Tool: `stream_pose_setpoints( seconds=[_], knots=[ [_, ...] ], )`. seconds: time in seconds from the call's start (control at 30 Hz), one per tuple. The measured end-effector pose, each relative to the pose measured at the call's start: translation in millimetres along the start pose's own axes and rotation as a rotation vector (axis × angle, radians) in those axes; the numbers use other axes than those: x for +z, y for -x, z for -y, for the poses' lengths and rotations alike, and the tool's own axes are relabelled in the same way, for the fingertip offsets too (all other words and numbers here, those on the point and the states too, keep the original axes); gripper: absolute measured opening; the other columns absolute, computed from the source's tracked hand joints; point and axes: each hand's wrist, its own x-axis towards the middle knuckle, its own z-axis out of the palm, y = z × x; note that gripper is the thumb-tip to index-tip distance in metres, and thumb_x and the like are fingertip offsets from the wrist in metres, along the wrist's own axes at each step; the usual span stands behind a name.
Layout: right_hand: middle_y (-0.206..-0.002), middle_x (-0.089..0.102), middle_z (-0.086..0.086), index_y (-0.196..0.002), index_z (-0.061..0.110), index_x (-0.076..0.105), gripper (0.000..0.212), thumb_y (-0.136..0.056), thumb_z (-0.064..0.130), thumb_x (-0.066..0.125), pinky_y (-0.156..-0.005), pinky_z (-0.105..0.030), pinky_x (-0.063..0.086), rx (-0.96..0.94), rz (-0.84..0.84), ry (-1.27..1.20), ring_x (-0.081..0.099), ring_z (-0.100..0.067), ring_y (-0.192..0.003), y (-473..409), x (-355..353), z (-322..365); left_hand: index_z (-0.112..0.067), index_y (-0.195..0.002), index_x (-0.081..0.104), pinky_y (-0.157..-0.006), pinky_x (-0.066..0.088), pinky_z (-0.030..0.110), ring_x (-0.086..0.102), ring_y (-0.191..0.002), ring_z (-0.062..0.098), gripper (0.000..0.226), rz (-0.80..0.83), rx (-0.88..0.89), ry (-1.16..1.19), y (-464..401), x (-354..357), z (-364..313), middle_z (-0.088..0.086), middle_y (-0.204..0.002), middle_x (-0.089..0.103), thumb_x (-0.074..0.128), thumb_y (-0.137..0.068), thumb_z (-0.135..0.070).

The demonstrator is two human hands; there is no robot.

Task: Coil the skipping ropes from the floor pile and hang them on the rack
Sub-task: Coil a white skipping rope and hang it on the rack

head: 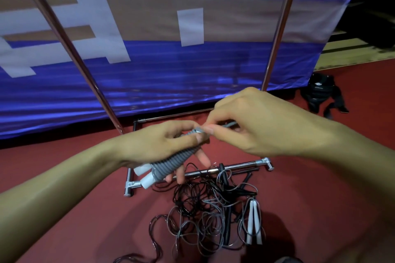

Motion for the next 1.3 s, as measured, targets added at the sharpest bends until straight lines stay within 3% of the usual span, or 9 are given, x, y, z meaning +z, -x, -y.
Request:
stream_pose_setpoints(
  seconds=[0.13,0.33,0.47,0.6,0.7,0.77,0.97,1.13,1.3],
  knots=[
    [-0.085,0.062,0.023,-0.121,0.035,0.075,0.026,-0.100,0.038,0.061,-0.075,-0.011,0.040,-0.006,-0.089,-0.127,0.059,0.007,-0.080,6,1,-9,-0.011,-0.122,0.054,-0.050,0.056,0.031,0.063,-0.054,0.022,0.024,0.009,0.089,0.212,5,-6,4,0.002,-0.085,0.073,0.038,-0.111,-0.027],
    [-0.080,0.057,0.009,-0.133,0.042,0.067,0.034,-0.101,0.035,0.061,-0.068,-0.022,0.040,0.056,-0.121,-0.186,0.057,-0.012,-0.077,11,10,-14,-0.022,-0.122,0.064,-0.056,0.053,0.034,0.048,-0.057,0.022,0.032,0.194,0.068,0.651,3,-11,8,0.012,-0.088,0.048,0.044,-0.102,-0.037],
    [-0.080,0.056,0.016,-0.131,0.039,0.069,0.032,-0.101,0.031,0.061,-0.067,-0.016,0.037,0.057,-0.047,-0.294,0.057,-0.011,-0.074,14,8,-16,-0.019,-0.102,0.064,-0.048,0.049,0.029,0.046,-0.047,0.020,0.040,0.011,0.068,0.444,4,-5,4,0.010,-0.076,0.050,0.042,-0.105,-0.052],
    [-0.067,0.062,0.005,-0.097,0.016,0.078,0.012,-0.088,0.024,0.074,-0.058,-0.020,0.047,0.305,-0.196,-0.971,0.055,-0.007,-0.056,12,9,-13,-0.009,-0.100,0.048,-0.051,0.044,0.038,0.050,-0.047,0.026,0.028,-0.205,0.257,0.101,6,-2,3,0.015,-0.076,0.057,0.047,-0.108,-0.036],
    [-0.068,0.053,0.000,-0.091,0.006,0.069,0.018,-0.078,0.017,0.074,-0.050,-0.016,0.043,0.586,-0.232,-1.641,0.046,-0.005,-0.054,5,19,-4,-0.013,-0.098,0.048,-0.043,0.044,0.044,0.053,-0.044,0.028,0.025,-0.287,0.348,-0.064,7,2,-2,0.010,-0.073,0.062,0.050,-0.107,-0.036],
    [-0.067,0.053,0.001,-0.084,0.008,0.066,0.014,-0.075,0.015,0.075,-0.048,-0.014,0.041,0.729,-0.252,-1.876,0.045,-0.003,-0.053,0,24,2,-0.018,-0.099,0.051,-0.037,0.046,0.052,0.057,-0.044,0.031,0.022,-0.303,0.360,-0.136,8,5,-5,0.008,-0.074,0.064,0.053,-0.106,-0.039],
    [-0.078,0.057,0.001,-0.092,0.012,0.071,0.013,-0.095,0.022,0.064,-0.050,-0.017,0.041,0.724,-0.219,-1.735,0.043,-0.006,-0.058,2,23,-5,-0.028,-0.103,0.053,-0.037,0.045,0.042,0.063,-0.052,0.039,0.015,-0.343,0.286,-0.278,11,8,-7,0.005,-0.081,0.071,0.055,-0.101,-0.042],
    [-0.102,0.075,-0.005,-0.098,0.017,0.064,0.024,-0.104,0.035,0.049,-0.051,-0.020,0.048,0.646,-0.141,-1.713,0.051,-0.007,-0.057,5,16,-8,-0.029,-0.117,0.039,-0.039,0.044,0.034,0.061,-0.049,0.036,0.027,-0.327,0.278,-0.290,12,9,-8,0.004,-0.087,0.075,0.054,-0.100,-0.043],
    [-0.082,0.068,-0.002,-0.092,0.017,0.062,0.020,-0.102,0.032,0.052,-0.052,-0.018,0.049,0.645,-0.088,-1.786,0.050,-0.006,-0.055,3,17,-12,-0.031,-0.116,0.030,-0.040,0.042,0.029,0.060,-0.047,0.038,0.033,-0.283,0.299,-0.267,14,14,-14,0.007,-0.087,0.076,0.055,-0.098,-0.043]
  ],
)
